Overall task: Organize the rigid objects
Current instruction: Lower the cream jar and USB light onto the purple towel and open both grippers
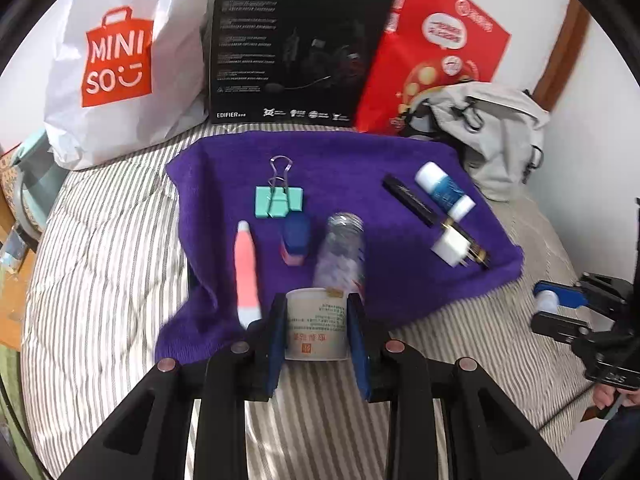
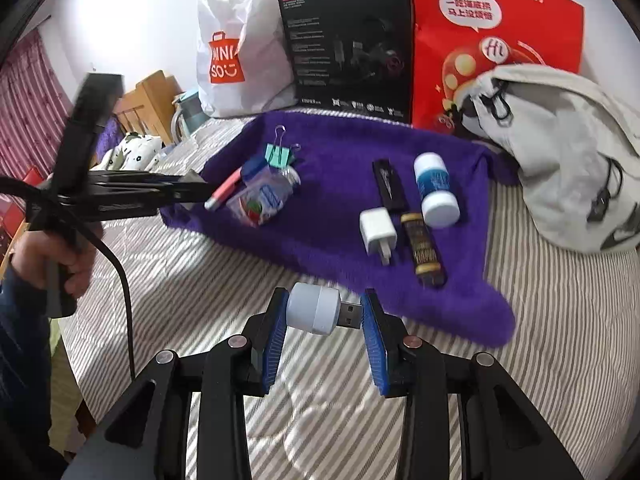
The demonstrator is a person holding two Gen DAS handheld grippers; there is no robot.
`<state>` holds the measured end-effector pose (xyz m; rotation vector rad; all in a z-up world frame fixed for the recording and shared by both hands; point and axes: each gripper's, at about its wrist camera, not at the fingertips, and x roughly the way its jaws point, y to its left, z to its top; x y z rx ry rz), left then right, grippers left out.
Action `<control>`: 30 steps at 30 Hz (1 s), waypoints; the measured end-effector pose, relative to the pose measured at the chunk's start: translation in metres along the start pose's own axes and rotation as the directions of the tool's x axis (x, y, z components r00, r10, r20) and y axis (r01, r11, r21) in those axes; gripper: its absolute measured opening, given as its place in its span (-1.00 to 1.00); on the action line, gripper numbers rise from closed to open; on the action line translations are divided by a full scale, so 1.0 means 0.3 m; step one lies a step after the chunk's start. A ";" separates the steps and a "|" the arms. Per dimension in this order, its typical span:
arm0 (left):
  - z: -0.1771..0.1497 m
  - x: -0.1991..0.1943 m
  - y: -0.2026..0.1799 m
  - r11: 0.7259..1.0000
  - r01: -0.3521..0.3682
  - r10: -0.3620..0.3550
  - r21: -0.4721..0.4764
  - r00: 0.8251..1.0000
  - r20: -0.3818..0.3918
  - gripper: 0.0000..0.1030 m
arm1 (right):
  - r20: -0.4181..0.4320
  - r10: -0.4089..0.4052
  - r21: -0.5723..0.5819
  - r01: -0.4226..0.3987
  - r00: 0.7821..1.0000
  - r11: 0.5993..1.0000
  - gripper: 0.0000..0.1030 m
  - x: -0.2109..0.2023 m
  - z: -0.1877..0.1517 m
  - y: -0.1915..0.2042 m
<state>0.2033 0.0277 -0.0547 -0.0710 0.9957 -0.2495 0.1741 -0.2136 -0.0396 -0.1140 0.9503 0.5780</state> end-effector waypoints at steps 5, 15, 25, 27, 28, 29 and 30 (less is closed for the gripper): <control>0.045 0.083 0.039 1.000 -0.005 0.005 -0.007 0.999 -0.031 -0.47 | 0.014 0.012 0.007 -0.013 1.000 1.000 -0.29 0.030 0.065 -0.020; 0.045 0.162 0.044 1.000 -0.014 0.016 0.022 0.998 -0.068 -0.47 | 0.008 -0.002 0.022 0.002 1.000 1.000 -0.29 0.118 0.153 -0.073; 0.060 0.211 0.014 0.995 -0.055 0.063 0.088 0.994 -0.092 -0.47 | -0.024 -0.025 0.003 0.025 0.999 1.000 -0.29 0.196 0.203 -0.103; 0.061 0.213 0.007 0.993 -0.065 0.074 0.102 0.993 -0.089 -0.47 | -0.029 -0.025 0.000 0.025 0.999 1.000 -0.29 0.209 0.213 -0.104; 0.061 0.214 0.005 0.992 -0.068 0.078 0.109 0.993 -0.089 -0.46 | -0.030 -0.025 -0.003 0.025 0.999 1.000 -0.29 0.214 0.216 -0.103; 0.060 0.213 0.004 0.991 -0.070 0.080 0.113 0.993 -0.089 -0.46 | -0.034 -0.023 -0.005 0.023 0.999 1.000 -0.29 0.223 0.222 -0.102; 0.058 0.212 0.003 0.991 -0.071 0.081 0.114 0.993 -0.088 -0.46 | -0.036 -0.023 -0.007 0.023 0.999 1.000 -0.29 0.228 0.224 -0.103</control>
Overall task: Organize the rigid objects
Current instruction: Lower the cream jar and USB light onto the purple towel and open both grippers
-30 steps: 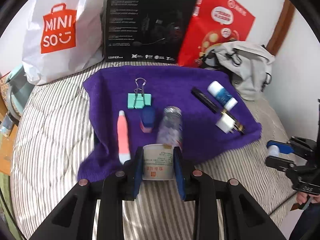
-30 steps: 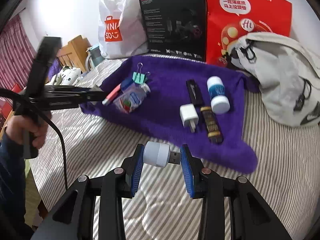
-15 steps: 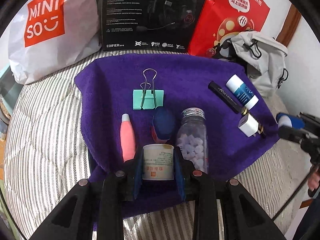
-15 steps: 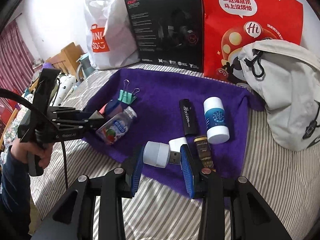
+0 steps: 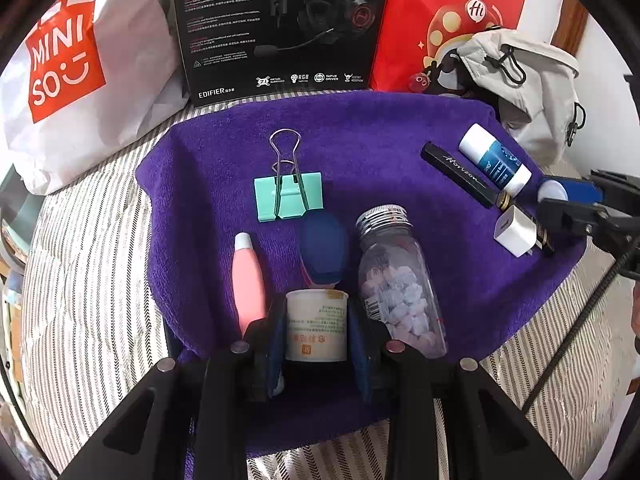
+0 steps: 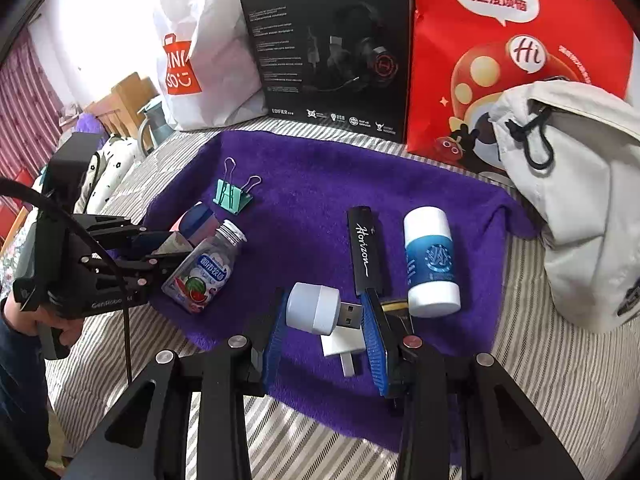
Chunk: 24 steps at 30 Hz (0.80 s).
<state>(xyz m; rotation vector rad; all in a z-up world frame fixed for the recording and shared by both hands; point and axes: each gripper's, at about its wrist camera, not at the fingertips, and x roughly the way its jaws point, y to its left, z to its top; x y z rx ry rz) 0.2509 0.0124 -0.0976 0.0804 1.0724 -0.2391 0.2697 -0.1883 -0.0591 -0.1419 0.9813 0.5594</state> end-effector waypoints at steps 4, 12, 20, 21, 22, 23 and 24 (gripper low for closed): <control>-0.011 -0.006 -0.012 1.000 -0.010 0.010 0.012 1.000 -0.005 -0.38 | -0.015 0.002 -0.003 -0.002 1.000 1.000 -0.29 0.033 0.019 0.002; -0.038 -0.040 0.007 0.999 0.022 -0.022 -0.032 1.000 -0.003 0.15 | -0.043 0.012 -0.019 -0.013 0.999 1.000 -0.29 0.110 0.051 0.027; -0.066 -0.124 0.019 0.998 0.004 -0.003 -0.059 1.000 0.028 0.49 | -0.100 -0.027 -0.036 0.024 0.995 0.999 -0.29 0.203 0.068 0.034; -0.072 -0.140 0.019 0.998 0.005 -0.003 -0.060 0.999 0.038 0.49 | -0.101 -0.029 -0.037 0.025 0.994 0.999 -0.29 0.208 0.069 0.034; -0.078 -0.159 0.021 0.998 0.005 -0.002 -0.063 0.999 0.049 0.51 | -0.104 -0.032 -0.041 0.028 0.994 0.999 -0.29 0.218 0.069 0.037; -0.083 -0.173 0.025 0.998 0.000 0.004 -0.066 0.998 0.055 0.54 | -0.109 -0.035 -0.044 0.031 0.993 0.999 -0.29 0.224 0.068 0.039; -0.090 -0.189 0.029 0.997 -0.011 0.015 -0.070 0.998 0.059 0.56 | -0.102 -0.043 -0.052 0.038 0.994 0.998 -0.28 0.224 0.068 0.044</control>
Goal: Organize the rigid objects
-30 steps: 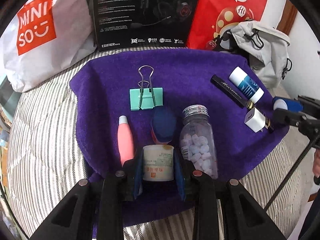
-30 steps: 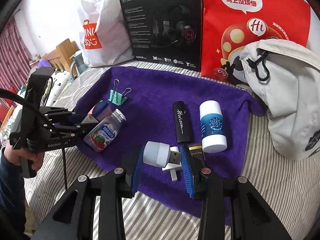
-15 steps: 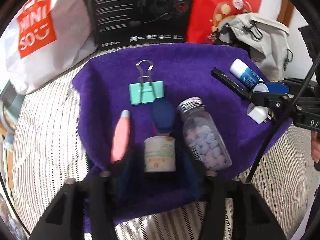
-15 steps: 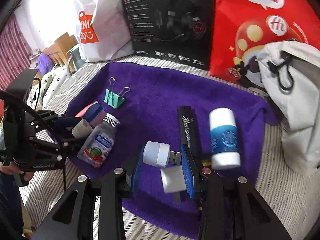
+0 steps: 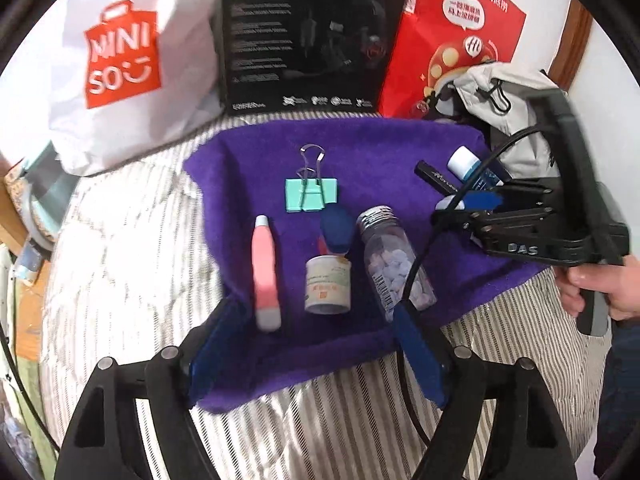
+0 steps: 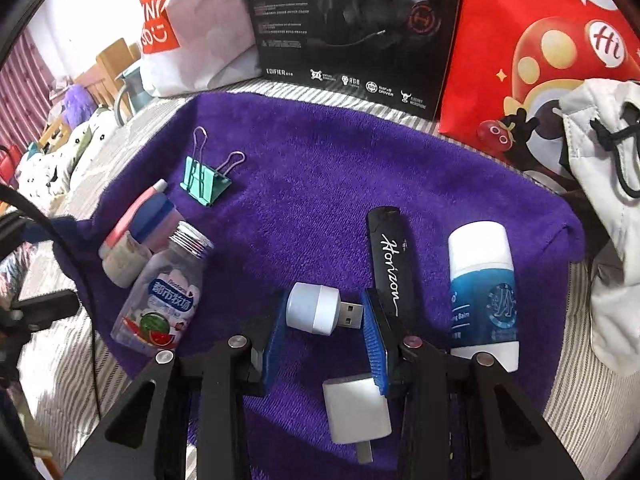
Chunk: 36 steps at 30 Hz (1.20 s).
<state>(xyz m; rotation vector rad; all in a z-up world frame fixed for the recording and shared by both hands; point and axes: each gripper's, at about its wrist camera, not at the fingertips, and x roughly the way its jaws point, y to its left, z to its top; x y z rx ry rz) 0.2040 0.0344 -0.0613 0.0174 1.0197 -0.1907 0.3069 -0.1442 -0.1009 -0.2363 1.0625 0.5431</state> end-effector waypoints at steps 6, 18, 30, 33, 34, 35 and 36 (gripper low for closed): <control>-0.023 -0.062 0.038 0.999 -0.016 0.017 -0.039 1.000 0.022 0.58 | -0.019 -0.038 -0.047 0.037 0.999 0.998 -0.20 0.000 -0.004 0.026; -0.119 -0.172 0.007 0.998 -0.035 0.039 -0.057 0.998 0.056 0.72 | 0.100 -0.087 0.037 0.084 0.991 0.996 0.60 -0.269 -0.119 0.036; -0.246 -0.312 -0.158 0.996 -0.070 0.077 -0.059 0.989 0.129 0.99 | 0.136 -0.161 0.247 0.124 0.978 0.961 1.00 -0.539 -0.442 0.086; -0.294 -0.350 -0.207 0.994 -0.108 0.112 -0.035 0.984 0.137 0.99 | 0.140 -0.161 0.297 0.114 0.977 0.948 1.00 -0.580 -0.523 0.110; -0.313 -0.366 -0.223 0.993 -0.111 0.114 -0.030 0.983 0.142 0.99 | 0.142 -0.163 0.305 0.113 0.976 0.946 1.00 -0.591 -0.542 0.116; -0.329 -0.380 -0.234 0.994 -0.107 0.110 -0.029 0.983 0.144 0.99 | 0.143 -0.171 0.319 0.119 0.975 0.940 1.00 -0.612 -0.573 0.128; -0.343 -0.393 -0.244 0.994 -0.102 0.105 -0.029 0.984 0.145 0.99 | 0.139 -0.177 0.324 0.124 0.974 0.938 1.00 -0.622 -0.591 0.135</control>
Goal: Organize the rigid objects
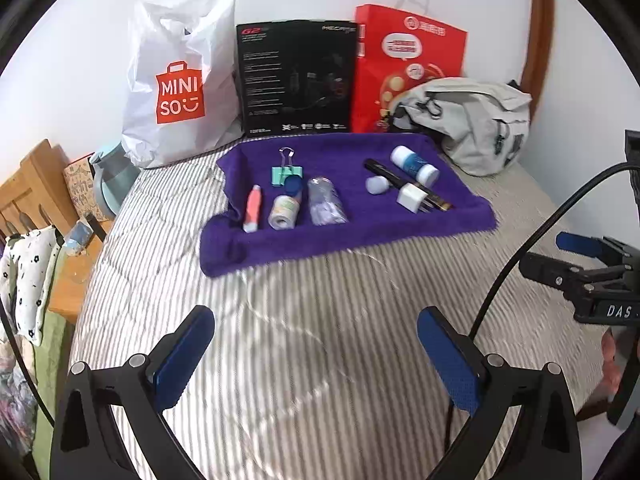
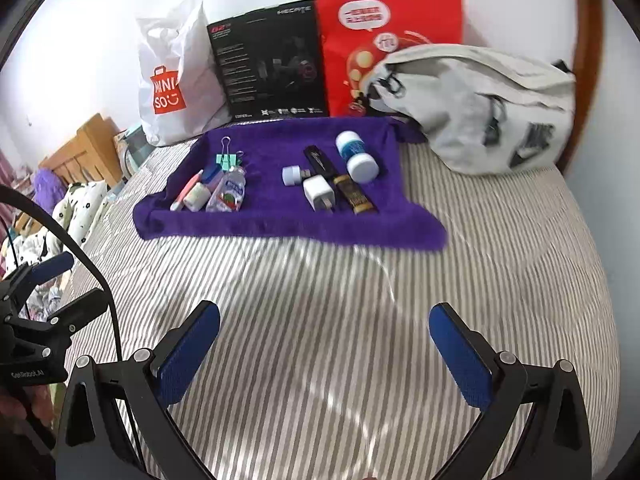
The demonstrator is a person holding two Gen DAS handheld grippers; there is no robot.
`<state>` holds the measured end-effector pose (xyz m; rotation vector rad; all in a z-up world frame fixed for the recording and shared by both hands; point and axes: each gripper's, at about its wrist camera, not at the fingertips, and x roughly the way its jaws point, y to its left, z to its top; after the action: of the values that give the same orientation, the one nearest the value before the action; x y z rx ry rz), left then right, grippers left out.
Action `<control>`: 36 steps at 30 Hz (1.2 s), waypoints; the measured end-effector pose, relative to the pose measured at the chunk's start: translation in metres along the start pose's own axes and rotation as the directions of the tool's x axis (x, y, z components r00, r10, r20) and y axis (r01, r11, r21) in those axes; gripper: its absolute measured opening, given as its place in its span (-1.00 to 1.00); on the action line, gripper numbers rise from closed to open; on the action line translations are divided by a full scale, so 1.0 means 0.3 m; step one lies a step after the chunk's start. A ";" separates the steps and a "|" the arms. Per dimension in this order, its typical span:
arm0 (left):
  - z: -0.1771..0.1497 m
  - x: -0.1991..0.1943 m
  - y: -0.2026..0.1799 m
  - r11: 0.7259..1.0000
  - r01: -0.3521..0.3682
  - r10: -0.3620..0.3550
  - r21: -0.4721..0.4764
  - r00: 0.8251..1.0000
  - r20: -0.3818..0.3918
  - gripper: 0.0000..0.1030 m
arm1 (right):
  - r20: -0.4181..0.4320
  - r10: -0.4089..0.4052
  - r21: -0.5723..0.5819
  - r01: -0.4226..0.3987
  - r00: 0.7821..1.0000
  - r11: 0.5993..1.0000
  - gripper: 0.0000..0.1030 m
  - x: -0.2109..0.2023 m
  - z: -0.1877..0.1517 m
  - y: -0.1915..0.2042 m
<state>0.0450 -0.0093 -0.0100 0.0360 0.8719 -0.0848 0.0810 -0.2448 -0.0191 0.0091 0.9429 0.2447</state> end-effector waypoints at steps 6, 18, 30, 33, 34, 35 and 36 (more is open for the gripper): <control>-0.067 -0.116 -0.046 1.000 -0.006 0.006 -0.013 0.999 0.038 0.99 | -0.019 -0.084 0.008 0.085 0.996 0.996 1.00 -0.096 -0.099 0.022; -0.149 -0.194 -0.119 1.000 -0.029 0.028 0.000 0.998 0.060 0.99 | 0.011 -0.113 -0.005 0.113 0.993 0.994 1.00 -0.209 -0.227 0.056; -0.120 -0.156 -0.066 0.999 -0.020 0.023 -0.048 0.998 0.063 0.99 | 0.033 -0.143 0.019 0.142 0.989 0.990 1.00 -0.214 -0.217 0.032; -0.114 -0.140 -0.065 0.999 -0.029 0.032 -0.042 0.998 0.059 0.99 | 0.031 -0.150 0.036 0.149 0.988 0.988 1.00 -0.208 -0.212 0.018; -0.112 -0.136 -0.066 0.999 -0.031 0.033 -0.040 0.998 0.059 0.99 | 0.029 -0.151 0.039 0.150 0.988 0.988 1.00 -0.207 -0.212 0.014; -0.109 -0.133 -0.067 0.999 -0.030 0.032 -0.038 0.998 0.058 0.99 | 0.028 -0.152 0.039 0.151 0.988 0.988 1.00 -0.206 -0.212 0.011; -0.107 -0.130 -0.070 0.999 -0.029 0.031 -0.036 0.998 0.058 0.99 | 0.029 -0.154 0.038 0.153 0.988 0.987 1.00 -0.207 -0.213 0.010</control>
<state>-0.0065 -0.0256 -0.0008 0.0139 0.8143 -0.0424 -0.0059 -0.2613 -0.0069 -0.0266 0.9111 0.0847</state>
